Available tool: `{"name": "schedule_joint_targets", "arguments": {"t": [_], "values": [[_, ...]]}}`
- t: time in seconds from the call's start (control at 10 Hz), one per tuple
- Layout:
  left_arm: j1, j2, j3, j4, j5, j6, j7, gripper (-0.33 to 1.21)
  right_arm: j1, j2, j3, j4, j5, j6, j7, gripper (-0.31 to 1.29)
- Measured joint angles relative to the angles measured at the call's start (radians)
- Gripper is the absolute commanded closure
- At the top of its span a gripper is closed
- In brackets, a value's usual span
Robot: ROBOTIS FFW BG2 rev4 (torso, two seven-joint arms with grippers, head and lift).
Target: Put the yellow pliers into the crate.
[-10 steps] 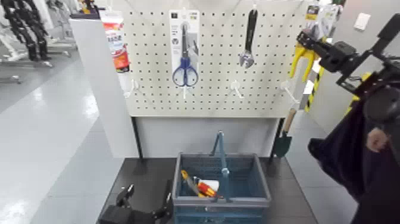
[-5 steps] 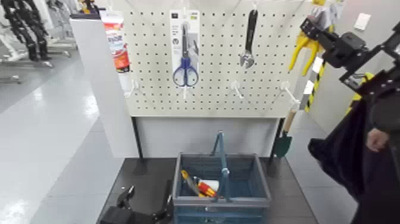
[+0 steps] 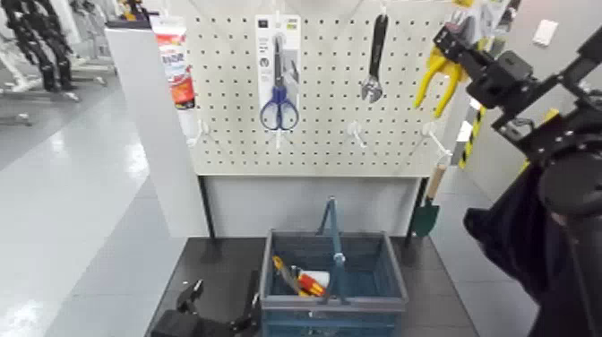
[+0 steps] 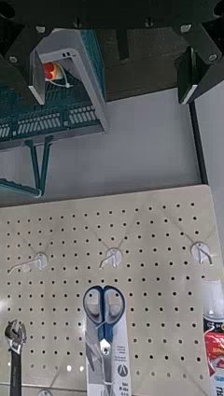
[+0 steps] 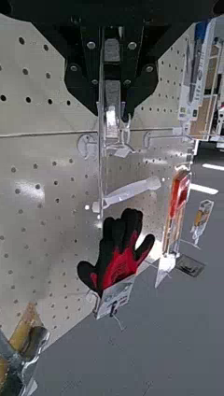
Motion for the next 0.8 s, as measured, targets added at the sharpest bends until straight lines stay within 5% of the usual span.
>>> {"name": "schedule_joint_targets", "arguments": {"t": [0.5,0.8], "values": [[0.000,0.003,0.003,0.000,0.001,0.002,0.000,0.22,0.110,0.070,0.049,-0.045,-0.039,0.009,-0.023,1.11],[0.001,0.004,0.001,0.000,0.002,0.002,-0.001,0.22,0.157,0.086,0.072,-0.014,-0.063,0.018,-0.020,1.11]]}}
